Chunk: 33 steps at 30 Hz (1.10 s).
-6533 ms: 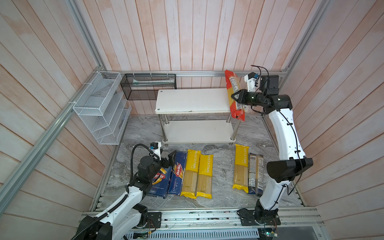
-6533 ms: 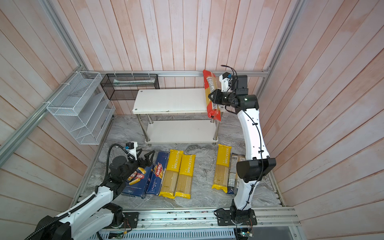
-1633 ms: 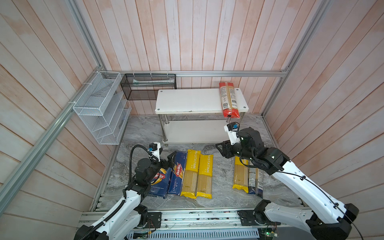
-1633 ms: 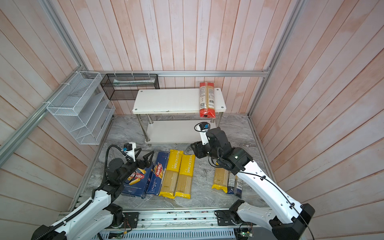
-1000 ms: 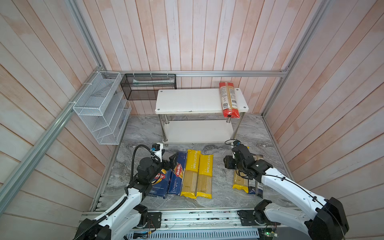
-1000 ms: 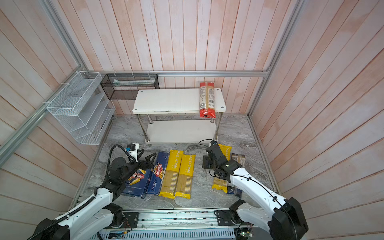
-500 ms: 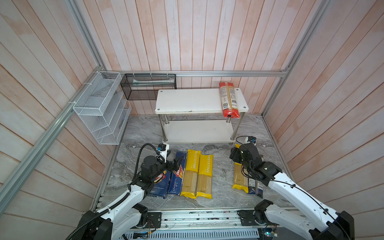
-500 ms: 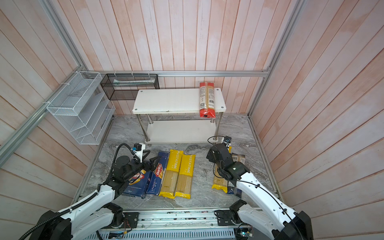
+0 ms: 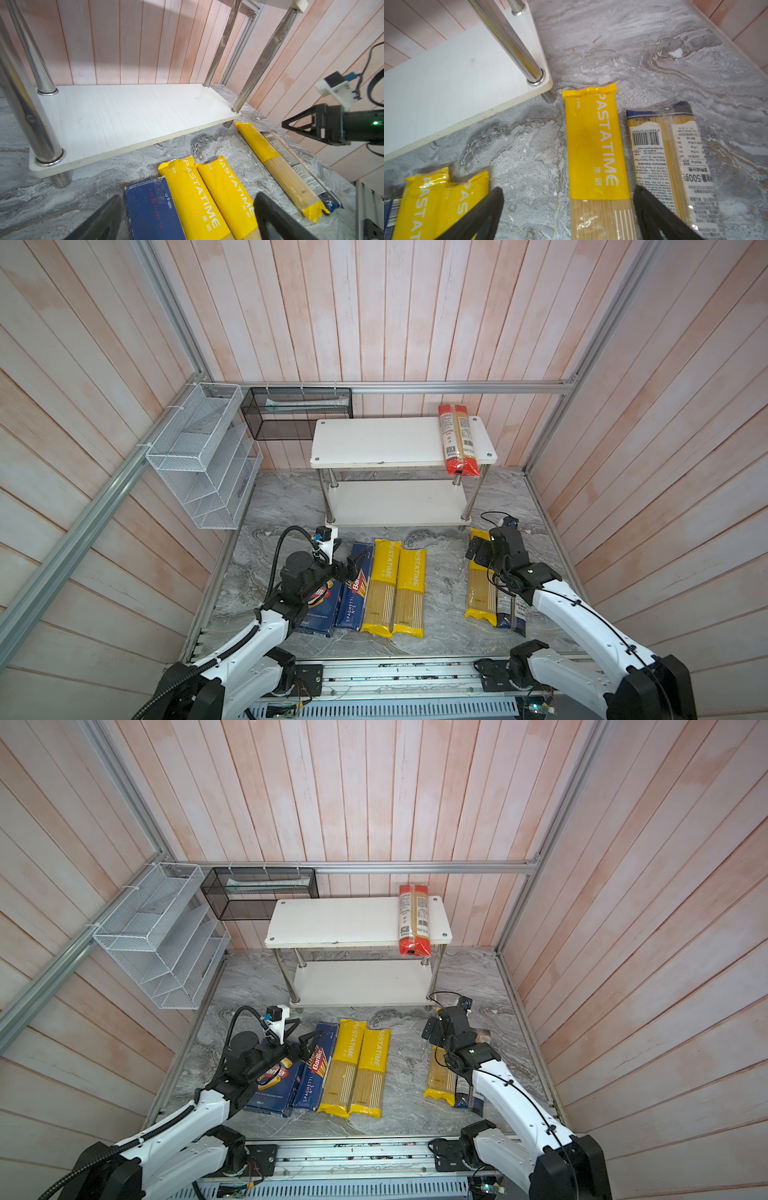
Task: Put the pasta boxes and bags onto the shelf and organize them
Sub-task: 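Withdraw the right gripper down toward the yellow PASTATIME bag on the table, then lower the open right gripper over the yellow PASTATIME bag nearest the shelf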
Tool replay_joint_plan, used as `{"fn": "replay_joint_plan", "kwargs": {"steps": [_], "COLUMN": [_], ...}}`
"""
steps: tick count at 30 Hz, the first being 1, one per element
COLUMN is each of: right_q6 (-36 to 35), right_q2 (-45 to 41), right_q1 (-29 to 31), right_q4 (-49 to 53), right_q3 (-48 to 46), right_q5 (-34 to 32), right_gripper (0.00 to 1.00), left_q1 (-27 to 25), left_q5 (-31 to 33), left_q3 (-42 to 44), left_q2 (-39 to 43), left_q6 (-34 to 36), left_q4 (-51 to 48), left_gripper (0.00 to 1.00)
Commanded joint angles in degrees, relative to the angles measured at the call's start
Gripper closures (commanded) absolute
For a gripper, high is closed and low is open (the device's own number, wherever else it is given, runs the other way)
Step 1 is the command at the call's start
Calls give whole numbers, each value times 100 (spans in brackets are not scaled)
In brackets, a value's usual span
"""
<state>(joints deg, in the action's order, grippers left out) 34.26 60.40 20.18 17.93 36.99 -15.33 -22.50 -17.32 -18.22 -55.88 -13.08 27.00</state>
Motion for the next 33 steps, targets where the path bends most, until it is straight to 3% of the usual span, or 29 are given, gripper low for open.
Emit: {"fn": "replay_joint_plan", "kwargs": {"steps": [1, 11, 18, 33], "right_q6": [-25, -99, -96, -86], "right_q2": [149, 189, 184, 997], "right_q1": [-20, -40, -471, -542], "right_q4": [-333, -133, -325, -846], "right_q3": [-118, -45, -344, -488], "right_q5": [336, -189, 11, 125], "right_gripper": [2, 2, 2, 2], "left_q1": [-30, -25, -26, -27], "left_q5": [142, 136, 334, 204], "left_q3": [53, -13, 87, 90], "left_q2": [67, 10, 206, 21], "left_q6": [136, 161, 218, 140], "left_q4": [100, 17, 15, 166], "left_gripper": [0, 0, 0, 0]}}
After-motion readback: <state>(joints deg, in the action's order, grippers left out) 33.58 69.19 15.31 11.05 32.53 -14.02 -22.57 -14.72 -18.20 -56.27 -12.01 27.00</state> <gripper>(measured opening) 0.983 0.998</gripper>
